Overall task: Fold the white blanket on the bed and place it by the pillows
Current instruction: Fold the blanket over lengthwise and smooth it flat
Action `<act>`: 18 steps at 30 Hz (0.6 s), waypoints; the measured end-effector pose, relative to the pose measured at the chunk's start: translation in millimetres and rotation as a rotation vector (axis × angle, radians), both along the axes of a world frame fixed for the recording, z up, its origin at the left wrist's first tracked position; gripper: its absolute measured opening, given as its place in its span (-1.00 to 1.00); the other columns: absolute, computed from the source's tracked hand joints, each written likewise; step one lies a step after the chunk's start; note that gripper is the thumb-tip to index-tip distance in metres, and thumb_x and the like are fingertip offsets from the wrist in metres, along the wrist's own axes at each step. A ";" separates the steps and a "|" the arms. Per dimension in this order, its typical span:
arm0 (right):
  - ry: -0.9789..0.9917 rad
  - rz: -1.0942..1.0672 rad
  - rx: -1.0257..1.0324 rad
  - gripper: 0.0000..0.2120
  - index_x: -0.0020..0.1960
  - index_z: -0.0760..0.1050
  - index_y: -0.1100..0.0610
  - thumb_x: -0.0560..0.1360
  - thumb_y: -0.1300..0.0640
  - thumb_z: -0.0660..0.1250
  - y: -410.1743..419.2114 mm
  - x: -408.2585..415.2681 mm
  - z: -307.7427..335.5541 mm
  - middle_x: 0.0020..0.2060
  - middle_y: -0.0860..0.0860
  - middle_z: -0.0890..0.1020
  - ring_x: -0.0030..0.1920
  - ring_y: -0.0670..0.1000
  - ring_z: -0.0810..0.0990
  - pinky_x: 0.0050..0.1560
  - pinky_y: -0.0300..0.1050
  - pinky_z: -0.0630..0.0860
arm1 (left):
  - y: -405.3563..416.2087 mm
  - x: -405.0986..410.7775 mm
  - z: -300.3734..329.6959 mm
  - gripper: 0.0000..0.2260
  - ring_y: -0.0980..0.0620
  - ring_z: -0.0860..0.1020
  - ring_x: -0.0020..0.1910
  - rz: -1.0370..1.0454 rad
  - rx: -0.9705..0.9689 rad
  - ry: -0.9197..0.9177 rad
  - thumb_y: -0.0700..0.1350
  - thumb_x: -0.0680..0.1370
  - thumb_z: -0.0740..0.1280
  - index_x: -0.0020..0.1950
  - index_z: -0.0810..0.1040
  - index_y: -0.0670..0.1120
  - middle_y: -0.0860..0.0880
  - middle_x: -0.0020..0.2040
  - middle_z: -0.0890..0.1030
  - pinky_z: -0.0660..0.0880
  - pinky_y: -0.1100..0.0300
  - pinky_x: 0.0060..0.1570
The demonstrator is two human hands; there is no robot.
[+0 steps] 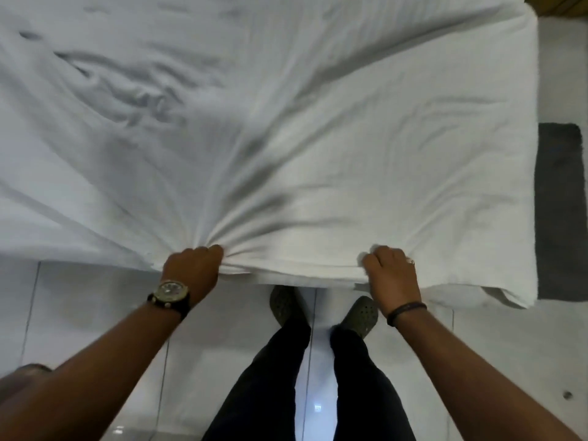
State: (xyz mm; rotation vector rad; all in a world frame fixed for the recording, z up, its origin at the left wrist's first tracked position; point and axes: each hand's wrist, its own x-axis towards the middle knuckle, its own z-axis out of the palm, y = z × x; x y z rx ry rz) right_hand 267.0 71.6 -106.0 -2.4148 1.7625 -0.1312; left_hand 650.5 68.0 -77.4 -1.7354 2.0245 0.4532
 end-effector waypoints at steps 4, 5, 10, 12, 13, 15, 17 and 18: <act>0.002 -0.017 0.061 -0.71 -0.01 0.60 0.24 0.28 0.38 0.46 11.9 -0.6 11.5 -0.05 0.24 0.61 -0.12 0.28 0.60 -0.26 0.01 0.50 | -3.8 2.5 1.4 -0.83 -0.19 0.52 -0.51 -0.026 -0.142 -0.010 -0.30 0.29 0.41 -0.20 0.48 -0.14 -0.13 -0.41 0.53 0.33 0.12 -0.49; -0.011 -0.035 0.105 -0.72 -0.01 0.59 0.24 0.29 0.36 0.47 11.5 0.8 12.4 -0.05 0.24 0.60 -0.11 0.27 0.59 -0.25 0.00 0.48 | 2.5 4.3 0.4 -0.82 -0.18 0.49 -0.53 -0.026 -0.167 -0.005 -0.33 0.28 0.41 -0.22 0.47 -0.15 -0.14 -0.43 0.51 0.31 0.13 -0.50; 0.039 0.044 0.135 -0.60 -0.11 0.51 0.18 0.11 0.41 0.52 30.3 5.4 -1.4 -0.24 0.16 0.56 -0.30 0.18 0.54 -0.43 -0.06 0.41 | 38.6 -4.1 -11.9 -0.77 -0.15 0.47 -0.52 -0.009 -0.147 -0.036 -0.41 0.24 0.41 -0.21 0.48 -0.18 -0.16 -0.43 0.46 0.41 0.08 -0.50; 0.049 0.045 0.096 -0.63 -0.11 0.54 0.17 0.13 0.41 0.47 30.6 9.2 -1.7 -0.24 0.15 0.56 -0.30 0.18 0.52 -0.39 -0.05 0.40 | 33.9 -6.9 -10.0 -0.74 -0.18 0.49 -0.48 0.022 -0.101 -0.040 -0.34 0.21 0.46 -0.19 0.49 -0.17 -0.16 -0.39 0.49 0.45 0.05 -0.46; 0.048 0.048 0.065 -0.67 -0.08 0.54 0.16 0.18 0.39 0.42 29.5 7.1 0.8 -0.20 0.15 0.56 -0.28 0.18 0.52 -0.33 -0.03 0.39 | 30.9 -9.8 -6.2 -0.72 -0.19 0.50 -0.45 0.022 -0.098 -0.027 -0.27 0.19 0.50 -0.18 0.50 -0.17 -0.16 -0.36 0.51 0.45 0.05 -0.44; 0.070 0.027 0.018 -0.73 -0.03 0.55 0.12 0.31 0.32 0.30 26.1 -9.3 -0.4 -0.11 0.16 0.58 -0.21 0.20 0.51 -0.21 0.04 0.38 | 22.4 -23.3 4.3 -0.66 -0.21 0.52 -0.39 -0.030 -0.117 0.015 -0.15 0.16 0.54 -0.16 0.53 -0.15 -0.16 -0.30 0.54 0.42 0.06 -0.40; 0.128 -0.034 -0.024 -0.75 -0.03 0.57 0.09 0.35 0.27 0.26 21.6 -39.4 -5.8 -0.07 0.17 0.59 -0.17 0.22 0.51 -0.16 0.08 0.36 | 13.2 -53.4 10.1 -0.66 -0.21 0.52 -0.37 -0.174 -0.170 0.096 -0.18 0.15 0.53 -0.14 0.53 -0.14 -0.15 -0.27 0.54 0.40 0.06 -0.39; 0.161 -0.081 -0.046 -0.77 -0.04 0.57 0.09 0.34 0.28 0.29 20.4 -58.9 -10.6 -0.06 0.18 0.59 -0.17 0.22 0.51 -0.16 0.08 0.35 | 9.7 -72.3 8.7 -0.68 -0.20 0.50 -0.37 -0.244 -0.197 0.153 -0.22 0.17 0.51 -0.14 0.52 -0.14 -0.14 -0.28 0.53 0.38 0.06 -0.40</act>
